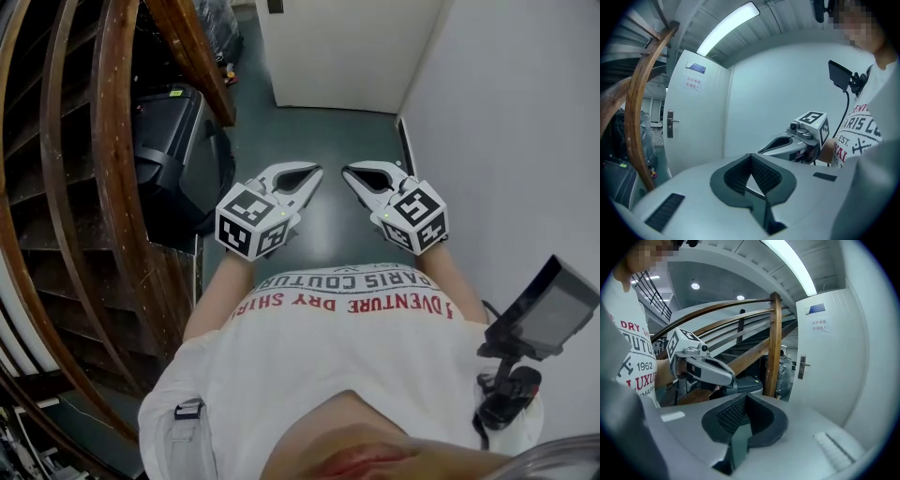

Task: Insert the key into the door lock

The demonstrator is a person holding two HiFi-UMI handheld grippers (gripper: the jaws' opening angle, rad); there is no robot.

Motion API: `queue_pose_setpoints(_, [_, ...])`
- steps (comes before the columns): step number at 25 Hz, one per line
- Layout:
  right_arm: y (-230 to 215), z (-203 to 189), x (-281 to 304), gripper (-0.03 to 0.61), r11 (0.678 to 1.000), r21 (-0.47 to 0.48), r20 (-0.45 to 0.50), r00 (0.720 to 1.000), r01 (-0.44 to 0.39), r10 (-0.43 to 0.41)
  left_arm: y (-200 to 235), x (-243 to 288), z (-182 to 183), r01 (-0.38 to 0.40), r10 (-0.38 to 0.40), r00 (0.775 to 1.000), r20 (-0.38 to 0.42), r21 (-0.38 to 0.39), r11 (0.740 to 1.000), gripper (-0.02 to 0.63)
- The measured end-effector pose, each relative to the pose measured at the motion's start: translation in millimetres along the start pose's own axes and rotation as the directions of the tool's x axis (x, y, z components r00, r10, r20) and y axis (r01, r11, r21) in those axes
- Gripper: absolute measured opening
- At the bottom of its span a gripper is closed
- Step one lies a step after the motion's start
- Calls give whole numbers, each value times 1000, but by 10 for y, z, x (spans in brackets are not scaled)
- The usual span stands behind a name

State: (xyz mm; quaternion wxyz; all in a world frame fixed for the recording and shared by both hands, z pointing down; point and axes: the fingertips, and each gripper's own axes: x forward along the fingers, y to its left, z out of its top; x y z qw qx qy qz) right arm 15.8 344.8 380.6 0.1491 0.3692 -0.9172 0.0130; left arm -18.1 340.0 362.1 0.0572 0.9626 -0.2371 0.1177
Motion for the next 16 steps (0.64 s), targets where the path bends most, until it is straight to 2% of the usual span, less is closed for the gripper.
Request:
queue_pose_setpoints(3, [6,9,44,2,1000,3,4,1000,-5,5,32,-1,-40,0,0,1000,-5,-20,1000,2])
queue_pose_setpoints(16, [132,4,19,2,1000,16,5,1000,-27,27,-70,-86,-60,2,-3,1000,-17,-19,1000,2])
